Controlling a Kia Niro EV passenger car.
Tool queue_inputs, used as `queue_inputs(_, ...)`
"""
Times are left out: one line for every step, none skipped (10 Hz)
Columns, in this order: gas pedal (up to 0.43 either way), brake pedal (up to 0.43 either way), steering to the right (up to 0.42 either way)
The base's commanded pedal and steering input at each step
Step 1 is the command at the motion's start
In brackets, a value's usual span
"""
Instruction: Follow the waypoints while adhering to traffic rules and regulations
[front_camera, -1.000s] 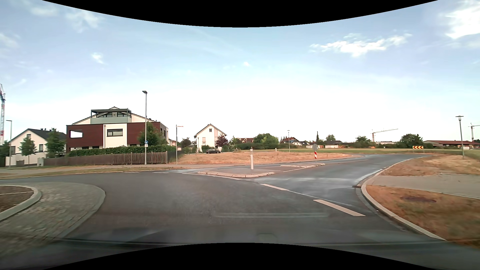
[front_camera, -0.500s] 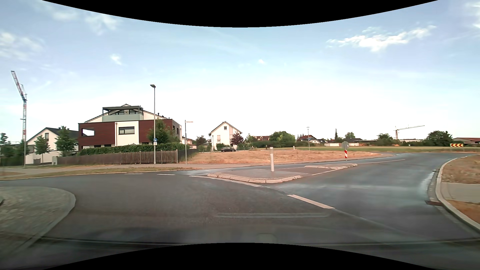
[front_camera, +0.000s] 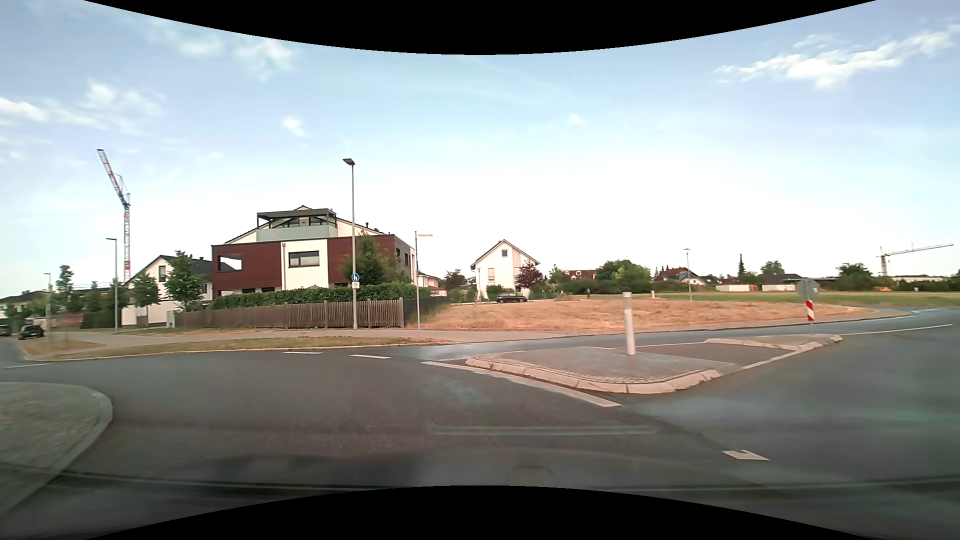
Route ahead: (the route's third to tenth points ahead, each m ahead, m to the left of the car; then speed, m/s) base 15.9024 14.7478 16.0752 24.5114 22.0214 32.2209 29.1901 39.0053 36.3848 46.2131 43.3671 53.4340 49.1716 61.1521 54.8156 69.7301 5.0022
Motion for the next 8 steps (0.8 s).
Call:
queue_inputs(0.087, 0.0, -0.26)
queue_inputs(0.087, 0.0, -0.273)
queue_inputs(0.087, 0.0, -0.282)
queue_inputs(0.087, 0.0, -0.285)
queue_inputs(0.087, 0.0, -0.289)
queue_inputs(0.087, 0.0, -0.299)
queue_inputs(0.087, 0.0, -0.312)
queue_inputs(0.087, 0.0, -0.327)
